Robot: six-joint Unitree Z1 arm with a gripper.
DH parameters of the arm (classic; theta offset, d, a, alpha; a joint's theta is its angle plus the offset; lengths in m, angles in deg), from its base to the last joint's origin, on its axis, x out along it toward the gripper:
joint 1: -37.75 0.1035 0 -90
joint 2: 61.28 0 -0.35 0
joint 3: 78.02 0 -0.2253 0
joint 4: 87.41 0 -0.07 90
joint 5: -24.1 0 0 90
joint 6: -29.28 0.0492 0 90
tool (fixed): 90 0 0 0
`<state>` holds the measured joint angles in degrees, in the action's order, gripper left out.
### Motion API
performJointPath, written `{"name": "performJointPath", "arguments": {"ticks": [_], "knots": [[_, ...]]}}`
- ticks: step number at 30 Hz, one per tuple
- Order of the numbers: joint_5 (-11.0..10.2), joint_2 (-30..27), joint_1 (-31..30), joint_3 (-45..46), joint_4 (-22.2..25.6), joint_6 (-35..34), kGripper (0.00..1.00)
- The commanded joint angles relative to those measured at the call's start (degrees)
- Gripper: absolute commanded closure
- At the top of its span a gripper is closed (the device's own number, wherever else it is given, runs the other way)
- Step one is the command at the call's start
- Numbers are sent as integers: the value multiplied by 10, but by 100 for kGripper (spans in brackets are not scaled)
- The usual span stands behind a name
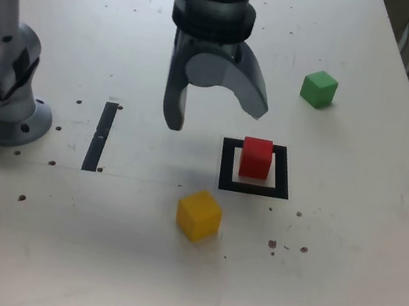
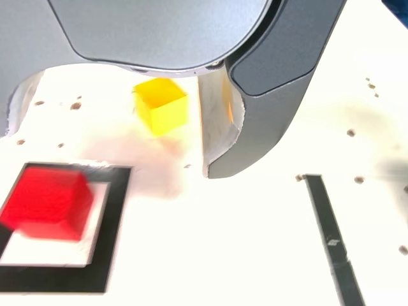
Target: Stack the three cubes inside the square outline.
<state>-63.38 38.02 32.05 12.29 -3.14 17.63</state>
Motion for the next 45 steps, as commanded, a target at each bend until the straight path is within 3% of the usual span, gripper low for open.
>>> {"name": "performJointPath", "arguments": {"ticks": [1,9,18,32,45], "knots": [[2,-8,-14,6,1,-20,2],[1,-10,-107,28,-10,-138,6],[-2,31,-204,16,-19,-265,8],[1,100,-203,7,-69,-321,8],[13,146,-170,-3,-84,-309,9]]}}
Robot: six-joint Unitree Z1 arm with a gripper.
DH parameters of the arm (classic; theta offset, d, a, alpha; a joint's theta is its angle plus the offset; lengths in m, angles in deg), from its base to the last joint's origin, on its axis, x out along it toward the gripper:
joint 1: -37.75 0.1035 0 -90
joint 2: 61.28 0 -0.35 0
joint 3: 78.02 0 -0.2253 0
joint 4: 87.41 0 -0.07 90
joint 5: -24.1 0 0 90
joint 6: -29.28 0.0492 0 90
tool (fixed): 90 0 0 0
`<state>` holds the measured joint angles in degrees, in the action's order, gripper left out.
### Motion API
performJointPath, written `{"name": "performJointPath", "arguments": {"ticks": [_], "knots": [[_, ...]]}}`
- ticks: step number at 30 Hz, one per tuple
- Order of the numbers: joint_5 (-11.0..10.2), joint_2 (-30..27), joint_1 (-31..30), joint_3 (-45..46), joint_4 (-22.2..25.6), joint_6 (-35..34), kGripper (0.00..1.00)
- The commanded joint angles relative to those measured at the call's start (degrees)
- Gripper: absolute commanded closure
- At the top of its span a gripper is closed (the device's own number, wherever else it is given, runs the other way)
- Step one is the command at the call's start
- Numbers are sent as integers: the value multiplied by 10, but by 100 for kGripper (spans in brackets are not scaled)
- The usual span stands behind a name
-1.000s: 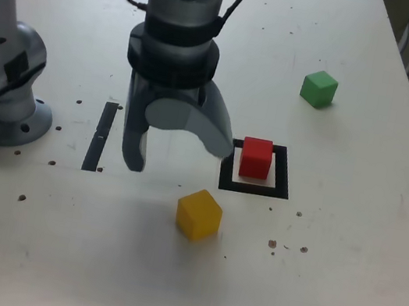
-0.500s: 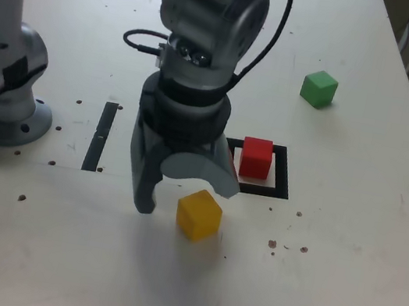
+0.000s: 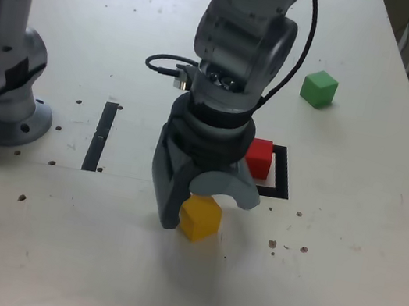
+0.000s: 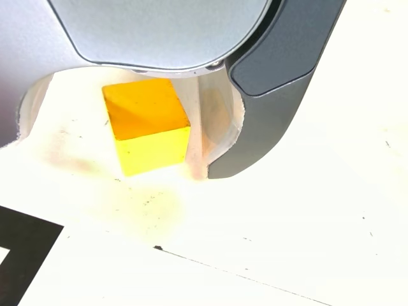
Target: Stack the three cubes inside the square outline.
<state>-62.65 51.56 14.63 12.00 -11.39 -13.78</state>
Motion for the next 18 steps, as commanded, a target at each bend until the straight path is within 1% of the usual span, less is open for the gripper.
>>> {"name": "performJointPath", "arguments": {"ticks": [1,3,6,9,11,18], "knots": [[9,16,5,-2,-1,8,10],[19,25,8,-4,-1,17,13],[32,32,13,-8,-1,28,21],[39,34,16,-11,-3,34,26],[38,35,16,-12,-6,34,27],[28,36,21,-1,-26,39,28]]}}
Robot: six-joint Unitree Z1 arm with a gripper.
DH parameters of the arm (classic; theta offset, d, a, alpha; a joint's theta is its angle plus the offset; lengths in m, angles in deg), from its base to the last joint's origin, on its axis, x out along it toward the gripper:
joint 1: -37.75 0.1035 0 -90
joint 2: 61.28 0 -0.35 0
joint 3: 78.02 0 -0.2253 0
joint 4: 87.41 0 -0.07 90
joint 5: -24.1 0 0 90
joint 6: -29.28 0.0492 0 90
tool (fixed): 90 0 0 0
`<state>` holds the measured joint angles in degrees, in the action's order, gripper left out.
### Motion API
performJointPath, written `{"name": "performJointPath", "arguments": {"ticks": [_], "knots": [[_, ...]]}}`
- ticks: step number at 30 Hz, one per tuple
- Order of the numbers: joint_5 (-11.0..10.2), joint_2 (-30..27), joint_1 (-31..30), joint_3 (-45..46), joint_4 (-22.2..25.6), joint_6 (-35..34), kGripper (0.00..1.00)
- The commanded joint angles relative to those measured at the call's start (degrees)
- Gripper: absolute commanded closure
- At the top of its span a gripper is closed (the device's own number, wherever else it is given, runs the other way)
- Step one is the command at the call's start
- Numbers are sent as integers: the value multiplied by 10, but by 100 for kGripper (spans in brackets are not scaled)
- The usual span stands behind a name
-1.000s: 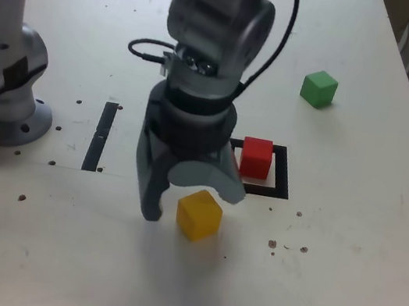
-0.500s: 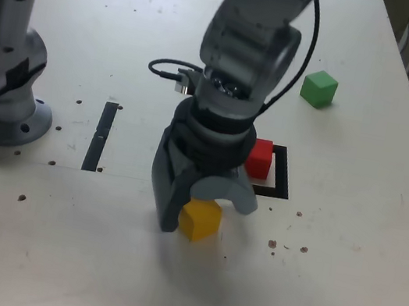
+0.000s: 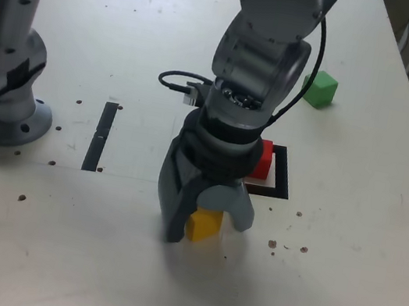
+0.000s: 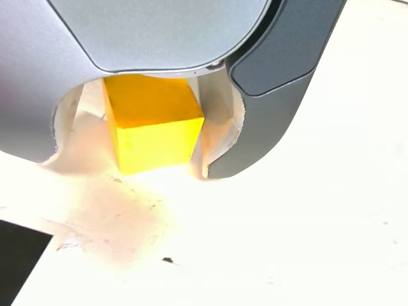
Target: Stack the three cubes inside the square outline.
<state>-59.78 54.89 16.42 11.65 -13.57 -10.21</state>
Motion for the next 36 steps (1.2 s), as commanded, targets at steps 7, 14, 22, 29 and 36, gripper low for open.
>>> {"name": "performJointPath", "arguments": {"ticks": [7,14,22,29,36], "knots": [[-3,-2,10,26,-57,21,48],[-7,-16,10,48,-74,22,63],[-17,-48,9,37,-16,33,69],[-42,-75,-4,-28,82,65,69],[-51,-88,-6,-104,158,153,69]]}}
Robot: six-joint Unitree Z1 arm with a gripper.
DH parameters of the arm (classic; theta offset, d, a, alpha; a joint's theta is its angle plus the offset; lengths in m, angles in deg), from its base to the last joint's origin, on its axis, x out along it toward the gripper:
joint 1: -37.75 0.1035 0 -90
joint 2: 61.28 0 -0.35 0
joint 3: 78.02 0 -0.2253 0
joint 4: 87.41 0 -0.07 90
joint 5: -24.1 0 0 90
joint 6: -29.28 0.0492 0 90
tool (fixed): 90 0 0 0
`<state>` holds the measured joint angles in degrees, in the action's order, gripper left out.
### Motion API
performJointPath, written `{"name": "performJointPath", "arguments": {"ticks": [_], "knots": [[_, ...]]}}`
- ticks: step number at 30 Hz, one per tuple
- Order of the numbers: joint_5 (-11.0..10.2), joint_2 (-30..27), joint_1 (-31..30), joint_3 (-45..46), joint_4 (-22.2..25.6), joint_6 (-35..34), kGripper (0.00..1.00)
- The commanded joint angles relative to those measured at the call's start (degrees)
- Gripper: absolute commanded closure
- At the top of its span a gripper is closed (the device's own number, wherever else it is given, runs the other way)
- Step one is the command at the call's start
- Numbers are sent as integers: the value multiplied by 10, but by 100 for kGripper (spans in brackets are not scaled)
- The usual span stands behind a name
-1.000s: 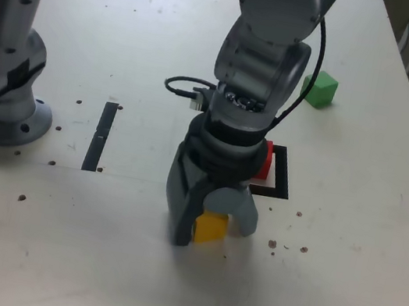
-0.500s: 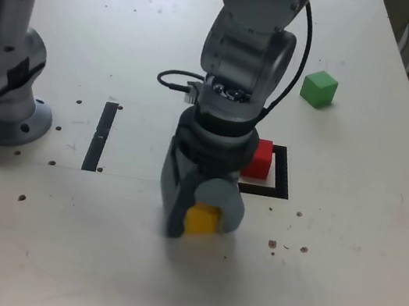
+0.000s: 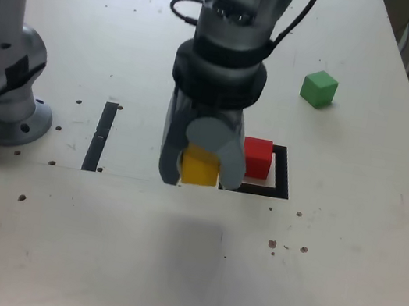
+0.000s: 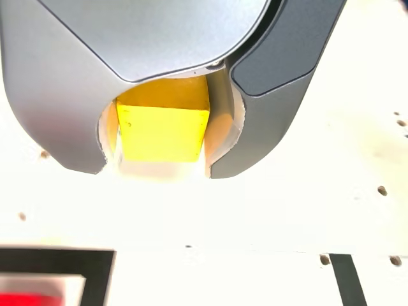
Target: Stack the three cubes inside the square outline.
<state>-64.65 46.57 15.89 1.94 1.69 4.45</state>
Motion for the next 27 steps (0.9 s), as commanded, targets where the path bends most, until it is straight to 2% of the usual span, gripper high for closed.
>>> {"name": "performJointPath", "arguments": {"ticks": [1,9,15,22,27], "knots": [[-5,-6,-1,-17,13,19,69],[-31,-13,28,-56,36,106,69],[-52,-14,71,-52,42,133,69],[-57,-2,107,-51,42,134,69],[-54,27,119,-69,42,135,69]]}}
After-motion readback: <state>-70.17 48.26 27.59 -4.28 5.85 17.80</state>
